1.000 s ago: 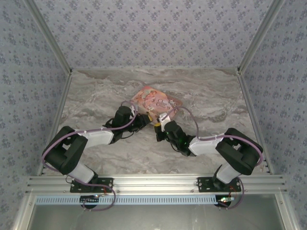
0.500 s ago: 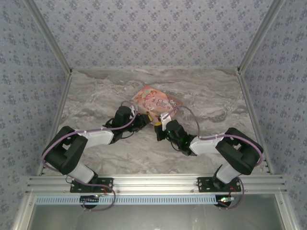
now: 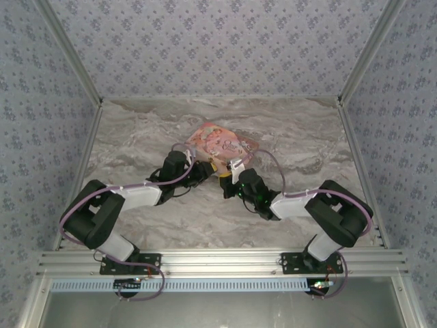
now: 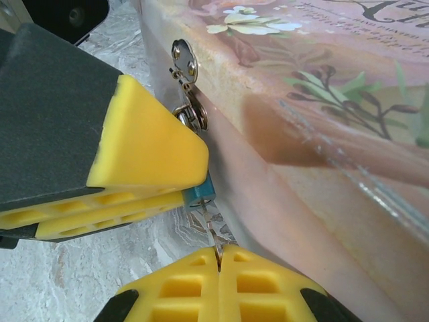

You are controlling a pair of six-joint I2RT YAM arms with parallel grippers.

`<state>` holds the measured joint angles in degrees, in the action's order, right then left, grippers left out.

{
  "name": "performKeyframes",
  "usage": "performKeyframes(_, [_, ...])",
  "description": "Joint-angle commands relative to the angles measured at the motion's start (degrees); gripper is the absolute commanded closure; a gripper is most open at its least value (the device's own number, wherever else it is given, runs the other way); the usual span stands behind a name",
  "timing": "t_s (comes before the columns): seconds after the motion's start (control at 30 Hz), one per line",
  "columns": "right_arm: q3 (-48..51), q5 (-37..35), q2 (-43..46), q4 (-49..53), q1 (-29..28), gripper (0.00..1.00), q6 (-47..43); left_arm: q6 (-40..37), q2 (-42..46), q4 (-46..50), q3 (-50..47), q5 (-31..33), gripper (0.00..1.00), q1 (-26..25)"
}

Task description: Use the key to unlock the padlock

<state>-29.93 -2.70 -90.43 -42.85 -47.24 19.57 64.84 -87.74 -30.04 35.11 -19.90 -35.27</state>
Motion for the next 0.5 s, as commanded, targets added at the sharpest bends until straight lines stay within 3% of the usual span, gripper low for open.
performKeyframes(0.0, [-2.42, 2.64, -0.65, -3.81, 0.83, 1.00, 1.65, 0.20, 0.11, -3.28, 1.89, -2.51, 0.79, -0.92])
performKeyframes(0.47, [-4.69, 4.93, -1.95, -3.38, 1.72, 1.00, 3.36, 0.82, -0.56, -4.13, 1.92, -2.66, 0.79, -1.11])
